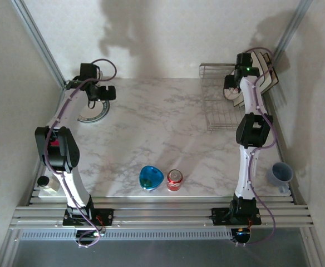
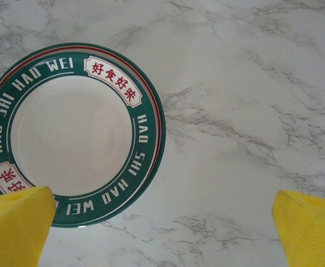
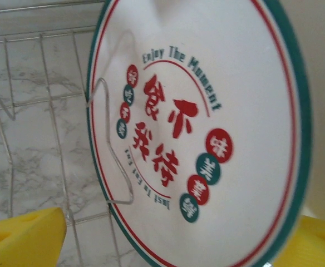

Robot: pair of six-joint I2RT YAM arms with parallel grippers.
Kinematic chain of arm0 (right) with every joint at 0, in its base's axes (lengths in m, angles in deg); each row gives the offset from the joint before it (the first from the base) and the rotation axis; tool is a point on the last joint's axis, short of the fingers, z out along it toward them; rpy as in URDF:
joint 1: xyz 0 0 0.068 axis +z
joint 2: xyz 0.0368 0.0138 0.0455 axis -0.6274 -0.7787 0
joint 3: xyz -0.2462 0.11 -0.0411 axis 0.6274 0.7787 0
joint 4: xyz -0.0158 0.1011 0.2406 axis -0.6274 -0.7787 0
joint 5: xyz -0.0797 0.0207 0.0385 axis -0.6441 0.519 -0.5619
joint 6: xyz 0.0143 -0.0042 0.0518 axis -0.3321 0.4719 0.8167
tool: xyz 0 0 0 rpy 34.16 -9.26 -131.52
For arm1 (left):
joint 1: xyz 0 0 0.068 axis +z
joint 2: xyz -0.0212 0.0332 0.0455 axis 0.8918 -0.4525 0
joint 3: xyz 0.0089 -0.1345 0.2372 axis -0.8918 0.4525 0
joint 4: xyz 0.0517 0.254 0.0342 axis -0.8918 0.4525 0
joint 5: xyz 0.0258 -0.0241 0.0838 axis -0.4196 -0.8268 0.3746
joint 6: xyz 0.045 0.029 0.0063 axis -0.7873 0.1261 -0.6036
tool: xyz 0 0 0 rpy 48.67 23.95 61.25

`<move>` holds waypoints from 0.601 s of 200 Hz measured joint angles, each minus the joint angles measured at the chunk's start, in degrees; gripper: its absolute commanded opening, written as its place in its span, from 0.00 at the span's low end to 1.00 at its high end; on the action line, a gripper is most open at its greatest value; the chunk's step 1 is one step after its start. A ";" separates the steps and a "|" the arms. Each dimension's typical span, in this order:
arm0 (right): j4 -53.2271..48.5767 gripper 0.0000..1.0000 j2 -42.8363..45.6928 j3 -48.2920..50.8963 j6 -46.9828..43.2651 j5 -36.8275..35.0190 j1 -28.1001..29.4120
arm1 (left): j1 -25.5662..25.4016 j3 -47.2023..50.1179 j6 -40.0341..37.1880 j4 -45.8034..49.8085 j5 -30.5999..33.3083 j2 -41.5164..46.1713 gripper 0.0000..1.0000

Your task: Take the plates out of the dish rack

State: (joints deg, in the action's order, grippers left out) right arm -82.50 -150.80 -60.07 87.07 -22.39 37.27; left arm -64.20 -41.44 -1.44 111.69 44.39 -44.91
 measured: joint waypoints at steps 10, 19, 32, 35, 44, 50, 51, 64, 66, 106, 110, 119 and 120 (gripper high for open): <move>0.13 0.86 -0.20 -0.28 0.37 0.87 0.00 | 0.00 0.00 -0.11 0.00 0.00 -0.04 1.00; 0.39 0.85 -0.37 -0.48 0.66 1.60 -0.07 | 0.00 0.00 -0.13 -0.07 0.00 -0.07 1.00; 0.52 0.82 -0.46 -0.70 1.01 2.93 -0.22 | 0.00 0.04 -0.13 -0.13 0.00 -0.09 1.00; 0.57 0.82 -0.46 -0.70 1.09 3.15 -0.22 | 0.00 0.04 -0.13 -0.13 0.00 -0.09 1.00; 0.72 0.80 -0.46 -0.70 1.31 4.02 -0.26 | 0.00 0.07 -0.13 -0.13 0.00 -0.09 0.99; 0.85 0.80 -0.46 -0.70 1.57 4.55 -0.31 | 0.00 0.09 -0.13 -0.15 0.00 -0.11 1.00; 0.85 0.80 -0.46 -0.70 1.57 4.63 -0.31 | 0.00 0.09 -0.13 -0.15 0.00 -0.11 1.00; 1.01 0.77 -0.46 -0.70 2.12 5.70 -0.44 | 0.00 0.11 -0.13 -0.15 0.00 -0.11 1.00; 1.05 0.77 -0.46 -0.70 2.12 5.86 -0.42 | 0.00 0.13 -0.13 -0.15 0.00 -0.11 1.00; 2.08 0.69 -0.48 -0.70 2.75 6.40 -0.42 | 0.00 1.01 -0.13 -0.63 -0.02 -0.13 1.00; 2.16 0.69 -0.50 -0.70 2.78 6.40 -0.42 | 0.00 1.07 -0.13 -0.63 -0.02 -0.15 1.00; 2.54 0.68 -0.57 -0.70 2.84 6.12 -0.42 | 0.00 1.07 -0.13 -0.66 -0.02 -0.31 1.00; 2.58 0.68 -0.57 -0.70 2.86 6.05 -0.42 | 0.00 1.07 -0.13 -0.68 -0.02 -0.31 1.00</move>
State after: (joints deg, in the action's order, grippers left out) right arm -79.92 -151.37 -60.77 89.93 -16.34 36.86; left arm -64.20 -40.37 -1.57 111.01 44.37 -45.22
